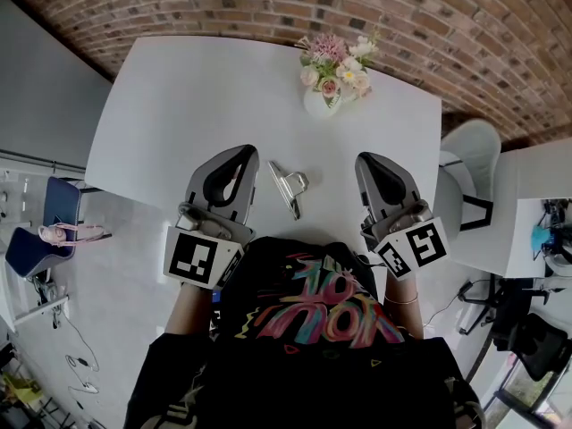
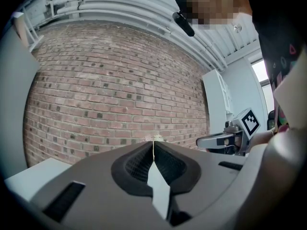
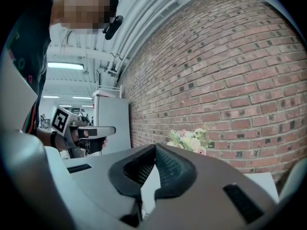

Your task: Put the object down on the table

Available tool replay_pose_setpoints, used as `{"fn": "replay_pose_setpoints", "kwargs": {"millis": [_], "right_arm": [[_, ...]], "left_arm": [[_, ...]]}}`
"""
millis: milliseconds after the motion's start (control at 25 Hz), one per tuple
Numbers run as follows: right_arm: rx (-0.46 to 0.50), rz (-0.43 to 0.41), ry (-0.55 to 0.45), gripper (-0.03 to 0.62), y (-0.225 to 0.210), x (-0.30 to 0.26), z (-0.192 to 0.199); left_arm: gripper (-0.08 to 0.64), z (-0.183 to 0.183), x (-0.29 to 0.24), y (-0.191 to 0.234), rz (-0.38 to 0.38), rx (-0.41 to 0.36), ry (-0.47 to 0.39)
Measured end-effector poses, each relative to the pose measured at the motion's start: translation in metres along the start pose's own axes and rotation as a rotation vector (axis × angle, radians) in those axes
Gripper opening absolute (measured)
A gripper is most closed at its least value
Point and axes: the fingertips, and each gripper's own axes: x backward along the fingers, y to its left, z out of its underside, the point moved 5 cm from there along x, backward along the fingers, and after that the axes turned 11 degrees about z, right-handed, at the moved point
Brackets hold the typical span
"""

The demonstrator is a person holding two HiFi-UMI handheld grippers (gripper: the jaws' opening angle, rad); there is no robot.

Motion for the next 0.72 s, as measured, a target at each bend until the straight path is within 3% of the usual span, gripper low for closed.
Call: {"fn": "replay_pose_setpoints", "kwargs": {"millis": [720], "right_arm": [[-0.019,-0.007,0.025,0.017,-0.0023,-0.0032,0.0081]], "left_arm": [[0.026,0.0017,-0.0030,0.0013,0.007,-0.009,0.010]]}}
